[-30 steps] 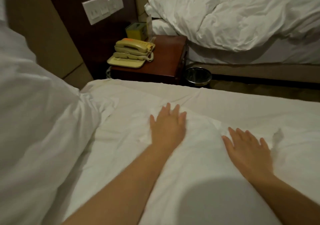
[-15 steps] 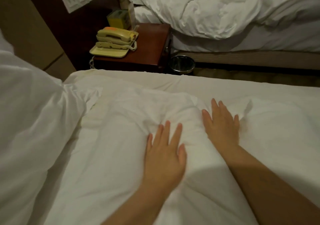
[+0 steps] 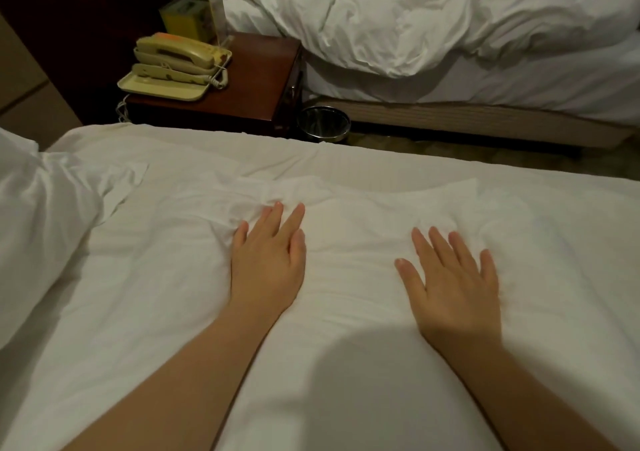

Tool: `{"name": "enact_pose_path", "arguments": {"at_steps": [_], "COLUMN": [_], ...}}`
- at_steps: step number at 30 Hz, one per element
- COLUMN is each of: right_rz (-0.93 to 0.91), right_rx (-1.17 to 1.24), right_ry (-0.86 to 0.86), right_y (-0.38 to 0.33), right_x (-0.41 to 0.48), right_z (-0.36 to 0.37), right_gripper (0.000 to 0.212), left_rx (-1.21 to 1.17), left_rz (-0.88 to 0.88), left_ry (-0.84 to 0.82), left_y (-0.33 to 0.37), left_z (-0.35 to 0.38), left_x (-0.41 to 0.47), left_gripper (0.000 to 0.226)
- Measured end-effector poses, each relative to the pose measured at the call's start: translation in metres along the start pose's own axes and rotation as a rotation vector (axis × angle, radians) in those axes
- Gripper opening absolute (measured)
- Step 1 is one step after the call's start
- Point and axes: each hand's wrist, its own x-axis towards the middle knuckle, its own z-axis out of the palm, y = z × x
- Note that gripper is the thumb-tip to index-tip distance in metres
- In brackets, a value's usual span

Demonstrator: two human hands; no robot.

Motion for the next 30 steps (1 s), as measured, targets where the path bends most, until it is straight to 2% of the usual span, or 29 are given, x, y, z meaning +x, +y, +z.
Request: {"name": "enact_pose_path", "arguments": {"at_steps": [5, 9, 12, 14, 16, 18, 21, 25, 30], "right_rz": [0.046, 0.028, 0.005, 0.011, 0.036, -0.005, -0.172, -0.101, -0.052], "right_rx": [0.102, 0.107, 0.067, 0.076, 0.212, 0.291, 0.216, 0.236, 0.216], "right_ry": [0.065, 0.075, 0.044, 0.022, -0.001, 0.118, 0.339, 0.418, 0.316], "right_y": [-0.004, -0.002, 0.0, -0.002, -0.008, -0.022, -0.035, -0.027, -0.032], "right_x": [0.005, 0.009, 0.006, -0.01, -0.043, -0.098, -0.185, -0.201, -0.176], "right_z": [0.015, 0.029, 0.026, 0.018, 0.012, 0.01, 0.017, 0.02, 0.039], "right_gripper": [0.081, 0.069, 0.063, 0.06, 0.056, 0.054, 0.052, 0.053, 0.054], "left_rx": [-0.02, -0.019, -0.065, -0.09, -0.139, -0.133, 0.014, 0.146, 0.2], "left_rz": [-0.005, -0.028, -0.062, -0.013, 0.027, -0.062, -0.041, 0.002, 0.041], "left_ry": [0.007, 0.004, -0.062, -0.142, -0.179, -0.256, -0.164, -0.066, -0.061], "left_y": [0.001, -0.001, 0.007, 0.019, 0.034, 0.051, 0.064, 0.039, 0.024], "left_z": [0.004, 0.008, -0.006, -0.031, -0.064, -0.093, -0.11, -0.093, -0.056], "left_x": [0.005, 0.006, 0.003, -0.024, -0.082, -0.155, -0.208, -0.203, -0.189], "left_gripper": [0.063, 0.051, 0.047, 0.056, 0.065, 0.067, 0.061, 0.051, 0.055]}}
